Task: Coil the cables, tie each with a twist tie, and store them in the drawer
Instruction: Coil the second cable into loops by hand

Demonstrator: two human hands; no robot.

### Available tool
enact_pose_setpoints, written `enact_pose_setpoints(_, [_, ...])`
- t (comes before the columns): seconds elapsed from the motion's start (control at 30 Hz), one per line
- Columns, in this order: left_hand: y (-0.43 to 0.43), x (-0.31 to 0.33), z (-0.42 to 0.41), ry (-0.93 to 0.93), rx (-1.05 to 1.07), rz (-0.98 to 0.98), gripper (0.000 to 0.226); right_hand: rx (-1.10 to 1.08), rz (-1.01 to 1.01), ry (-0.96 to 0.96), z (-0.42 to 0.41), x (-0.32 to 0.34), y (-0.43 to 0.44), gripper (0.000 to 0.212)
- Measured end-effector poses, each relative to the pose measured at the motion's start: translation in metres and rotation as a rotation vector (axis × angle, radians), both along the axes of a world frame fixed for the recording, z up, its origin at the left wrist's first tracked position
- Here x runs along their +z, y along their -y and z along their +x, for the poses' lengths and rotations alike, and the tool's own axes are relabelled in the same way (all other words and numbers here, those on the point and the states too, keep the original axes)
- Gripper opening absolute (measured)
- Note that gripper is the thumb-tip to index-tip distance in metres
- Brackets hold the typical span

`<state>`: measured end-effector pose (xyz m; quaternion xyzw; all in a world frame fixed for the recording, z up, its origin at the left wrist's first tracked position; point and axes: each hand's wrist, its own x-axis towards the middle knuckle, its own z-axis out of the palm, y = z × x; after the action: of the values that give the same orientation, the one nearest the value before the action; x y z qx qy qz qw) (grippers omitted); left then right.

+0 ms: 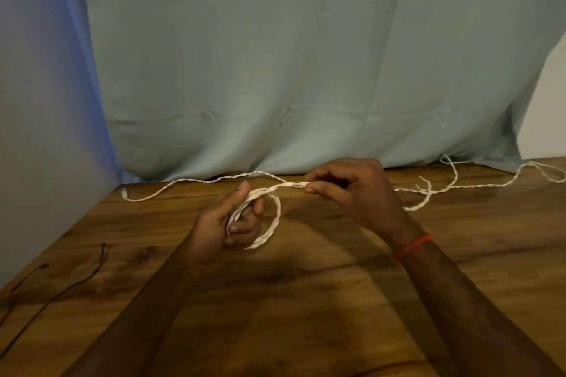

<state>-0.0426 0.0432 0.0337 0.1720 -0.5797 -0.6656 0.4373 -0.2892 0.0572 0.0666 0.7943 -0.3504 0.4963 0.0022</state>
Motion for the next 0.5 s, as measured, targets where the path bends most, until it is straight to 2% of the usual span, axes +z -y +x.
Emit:
enact_pose_setpoints(0.07, [0.003, -0.002, 0.003, -0.129, -0.128, 0.104, 0.037, -0.126, -0.005, -0.074, -0.002, -0.009, 0.009, 0.015])
enact_pose_setpoints(0.17, [0.006, -0.001, 0.004, -0.318, -0.21, 0.154, 0.026, -0.297, 0.007, -0.333, -0.003, -0.025, 0.022, 0.036])
enact_pose_setpoints(0.3, [0.01, 0.005, 0.013, -0.486, -0.209, 0.183, 0.03, -0.328, 0.005, -0.533, -0.004, -0.041, 0.028, 0.03])
enact_pose_setpoints(0.4, [0.011, 0.006, 0.018, -0.593, -0.203, 0.223, 0.037, -0.329, 0.03, -0.506, -0.006, -0.042, 0.03, 0.031])
enact_pose_setpoints(0.5, [0.01, 0.007, 0.018, -0.655, -0.114, 0.284, 0.042, -0.365, -0.058, -0.331, -0.008, -0.036, 0.026, 0.039])
